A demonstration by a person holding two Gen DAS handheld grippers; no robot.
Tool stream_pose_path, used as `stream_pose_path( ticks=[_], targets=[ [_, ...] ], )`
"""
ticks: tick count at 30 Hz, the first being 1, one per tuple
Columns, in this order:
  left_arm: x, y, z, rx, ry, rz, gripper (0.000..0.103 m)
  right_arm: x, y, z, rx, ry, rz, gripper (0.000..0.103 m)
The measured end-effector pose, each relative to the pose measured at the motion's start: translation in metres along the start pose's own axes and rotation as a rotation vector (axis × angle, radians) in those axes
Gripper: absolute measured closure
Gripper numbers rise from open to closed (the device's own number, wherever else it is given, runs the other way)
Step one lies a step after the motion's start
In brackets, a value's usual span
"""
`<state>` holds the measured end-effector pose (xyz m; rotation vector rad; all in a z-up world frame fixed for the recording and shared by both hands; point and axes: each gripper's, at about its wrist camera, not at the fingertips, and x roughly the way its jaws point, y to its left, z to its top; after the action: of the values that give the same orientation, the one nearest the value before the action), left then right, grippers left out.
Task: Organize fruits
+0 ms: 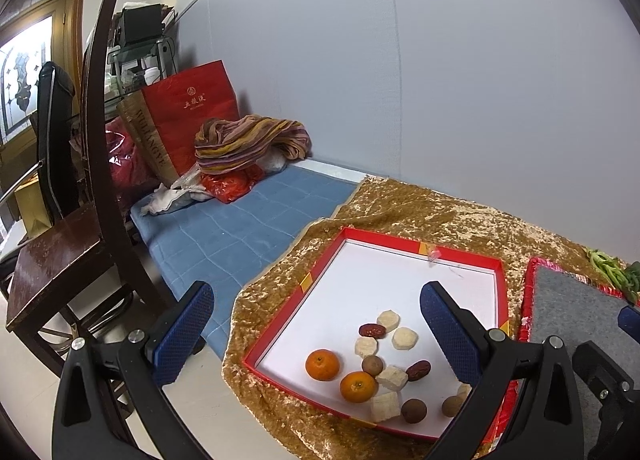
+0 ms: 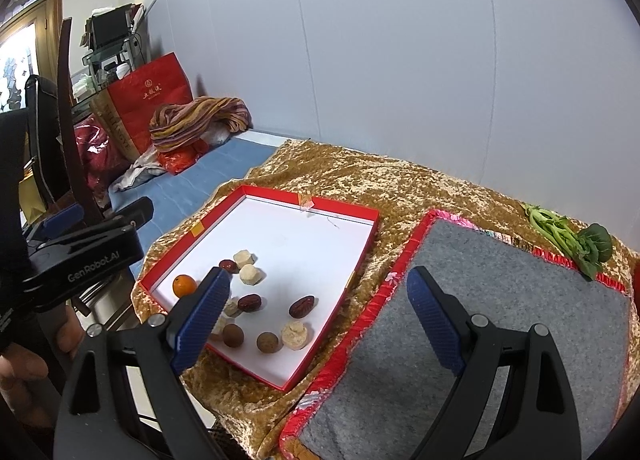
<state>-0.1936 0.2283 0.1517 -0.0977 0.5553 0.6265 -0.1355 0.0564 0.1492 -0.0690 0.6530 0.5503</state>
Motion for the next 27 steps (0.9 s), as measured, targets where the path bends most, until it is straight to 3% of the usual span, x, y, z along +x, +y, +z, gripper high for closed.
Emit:
stream_pose_path(
  ticks=[27],
  targets=[
    [0.001,0.009,0.000,-0.025,0.007,0.003,0.000,0.004,0.004,0.000,-0.012,0.009,0.016,0.013]
  ],
)
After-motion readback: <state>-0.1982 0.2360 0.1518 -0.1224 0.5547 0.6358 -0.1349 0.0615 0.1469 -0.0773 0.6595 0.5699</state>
